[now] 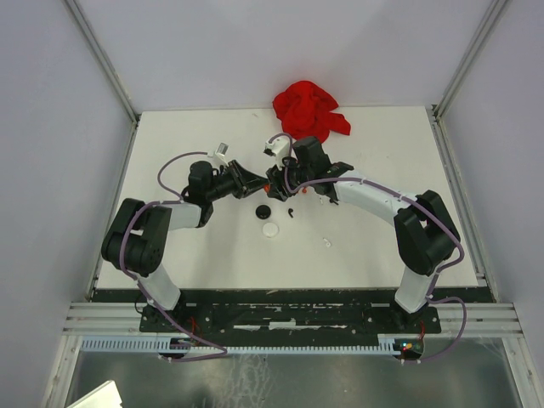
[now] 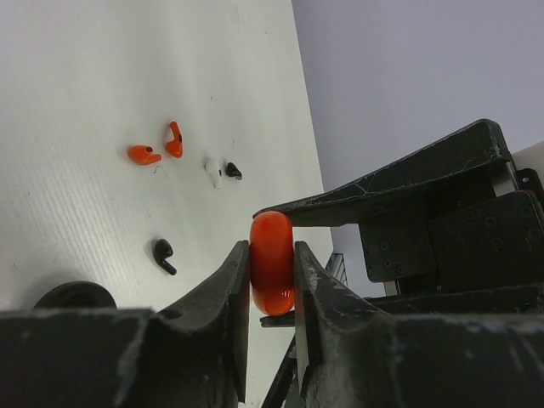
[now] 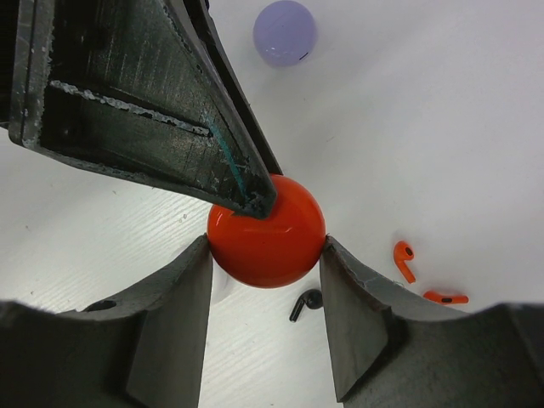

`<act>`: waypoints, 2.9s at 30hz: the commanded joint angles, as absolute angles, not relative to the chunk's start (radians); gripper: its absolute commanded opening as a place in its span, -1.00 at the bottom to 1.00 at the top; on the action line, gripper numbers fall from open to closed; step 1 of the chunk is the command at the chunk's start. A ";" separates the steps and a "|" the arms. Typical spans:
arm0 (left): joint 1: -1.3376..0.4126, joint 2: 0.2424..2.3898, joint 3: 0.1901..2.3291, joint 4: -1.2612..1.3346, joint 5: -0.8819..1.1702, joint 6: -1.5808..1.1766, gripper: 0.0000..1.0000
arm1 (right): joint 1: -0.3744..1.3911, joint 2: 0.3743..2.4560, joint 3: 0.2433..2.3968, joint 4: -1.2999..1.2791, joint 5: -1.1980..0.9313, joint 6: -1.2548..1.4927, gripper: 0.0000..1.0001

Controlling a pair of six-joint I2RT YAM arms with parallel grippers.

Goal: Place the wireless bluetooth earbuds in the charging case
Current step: Open the charging case, then pick up the earbud from the center of the board.

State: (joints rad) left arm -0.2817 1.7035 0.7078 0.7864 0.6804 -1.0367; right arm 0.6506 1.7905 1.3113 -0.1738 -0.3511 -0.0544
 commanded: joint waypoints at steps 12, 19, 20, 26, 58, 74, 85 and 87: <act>-0.292 1.689 0.747 0.797 0.651 -0.983 -0.94 | 0.624 1.594 1.219 -0.007 -0.292 0.094 0.99; -0.292 1.678 0.744 0.825 0.644 -1.019 -0.94 | 0.621 1.570 1.236 -0.114 -0.118 0.181 0.99; -0.292 1.677 0.745 0.830 0.645 -1.023 -0.94 | 0.622 1.574 1.238 -0.124 -0.104 0.184 0.99; -0.298 1.674 0.750 0.855 0.661 -1.047 -0.94 | 0.622 1.612 1.228 -0.118 -0.081 0.188 0.99; -0.205 1.628 0.637 1.068 0.526 -1.325 -0.94 | 0.610 1.803 1.358 -0.303 0.136 0.209 0.90; -0.180 1.583 0.578 1.074 0.547 -1.321 -0.94 | 0.610 2.076 1.673 -0.588 0.146 -0.049 0.63; -0.173 1.601 0.583 1.086 0.558 -1.322 -0.94 | 0.609 2.124 1.672 -0.547 0.166 -0.068 0.63; -0.171 1.604 0.585 1.087 0.559 -1.322 -0.94 | 0.610 2.135 1.679 -0.543 0.171 -0.075 0.63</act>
State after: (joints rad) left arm -0.1780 1.6165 0.5812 1.0161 0.5453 -1.2869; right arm 0.6121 2.1155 1.6306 -0.5678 0.1390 -0.0498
